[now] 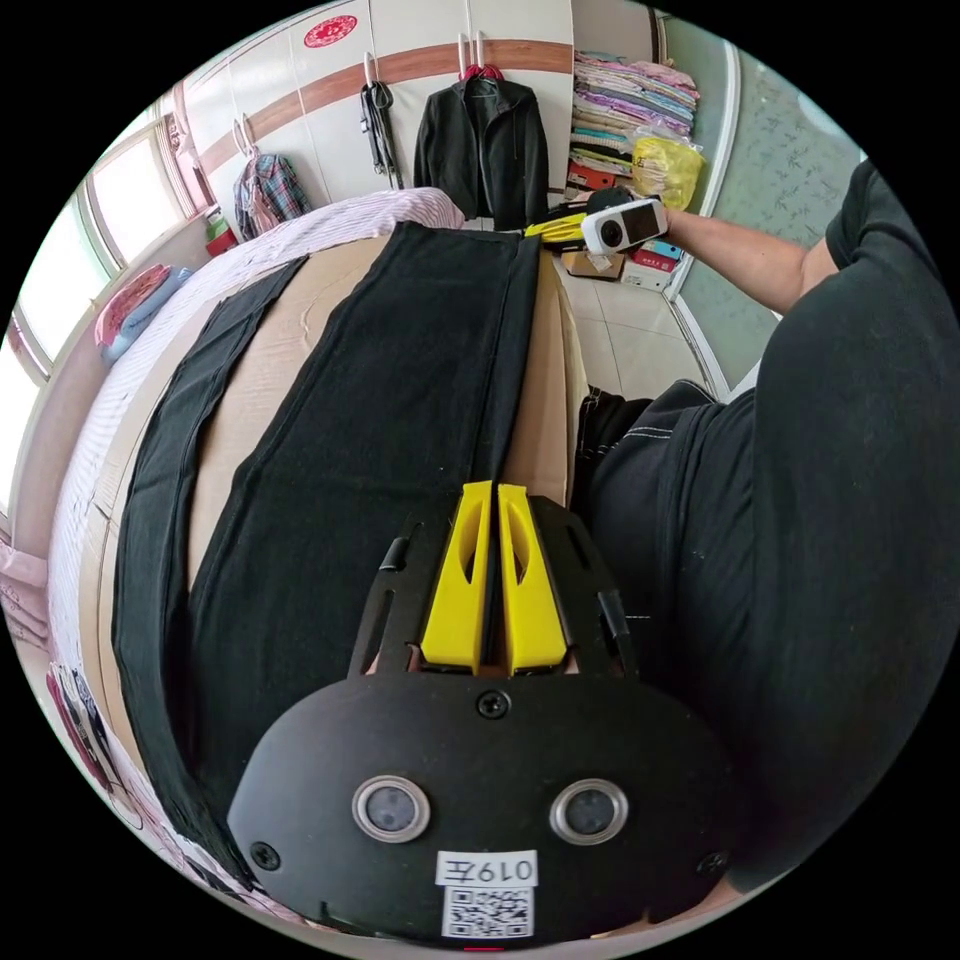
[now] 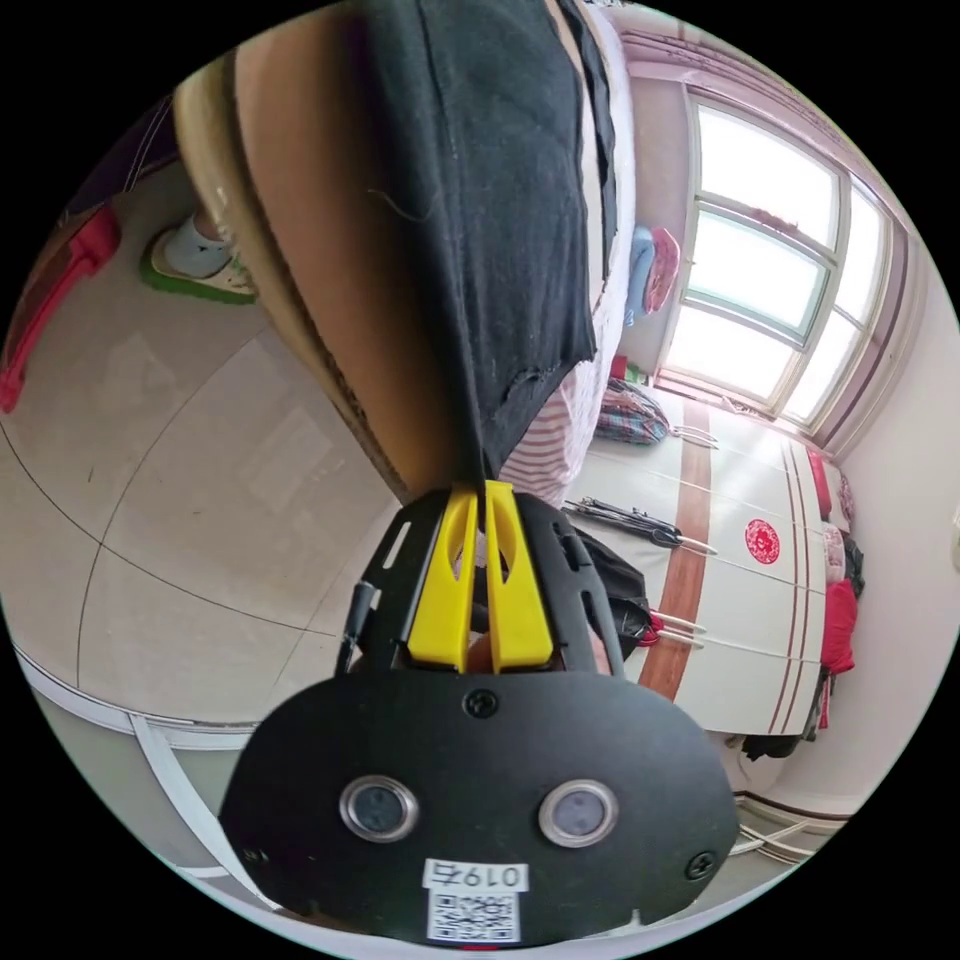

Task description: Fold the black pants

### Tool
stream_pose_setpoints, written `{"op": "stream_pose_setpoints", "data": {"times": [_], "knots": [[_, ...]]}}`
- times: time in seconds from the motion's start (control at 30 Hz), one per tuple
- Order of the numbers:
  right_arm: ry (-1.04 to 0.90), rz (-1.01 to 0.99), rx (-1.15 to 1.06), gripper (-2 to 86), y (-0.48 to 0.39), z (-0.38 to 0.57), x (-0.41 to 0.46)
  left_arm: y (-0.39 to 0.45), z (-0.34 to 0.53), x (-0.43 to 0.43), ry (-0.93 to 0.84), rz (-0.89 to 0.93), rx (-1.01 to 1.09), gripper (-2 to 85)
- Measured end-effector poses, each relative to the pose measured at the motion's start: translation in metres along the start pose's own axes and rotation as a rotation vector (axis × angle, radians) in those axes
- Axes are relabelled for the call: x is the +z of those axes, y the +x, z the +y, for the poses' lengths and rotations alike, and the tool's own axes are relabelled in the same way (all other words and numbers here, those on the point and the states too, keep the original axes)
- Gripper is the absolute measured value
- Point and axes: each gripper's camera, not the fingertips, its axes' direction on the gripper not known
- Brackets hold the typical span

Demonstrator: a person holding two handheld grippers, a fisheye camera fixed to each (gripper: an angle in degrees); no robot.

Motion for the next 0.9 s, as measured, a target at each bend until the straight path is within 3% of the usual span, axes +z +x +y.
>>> {"op": "stream_pose_setpoints", "data": {"times": [0.1,0.43,0.53,0.6,0.73,0.9], "knots": [[0.009,-0.033,0.044,-0.9,0.013,0.002,-0.010,-0.001,-0.007,0.006,-0.015,0.002,0.008,0.7],[-0.005,0.282,-0.059,-0.8,-0.012,0.013,-0.048,-0.015,-0.025,0.023,-0.039,0.088,0.004,1.1],[0.004,0.264,-0.009,-0.8,0.000,0.020,-0.060,-0.022,-0.039,0.002,0.051,0.126,0.044,0.9],[0.012,0.249,0.017,-0.7,0.006,0.026,-0.067,-0.031,-0.067,-0.017,0.170,0.172,0.077,0.8],[0.024,0.244,0.039,-0.3,0.016,0.038,-0.081,-0.032,-0.140,-0.003,0.241,0.110,0.174,0.9],[0.057,0.207,0.007,0.2,0.037,0.059,-0.095,-0.004,-0.276,0.095,0.203,0.273,0.345,1.1]]}}
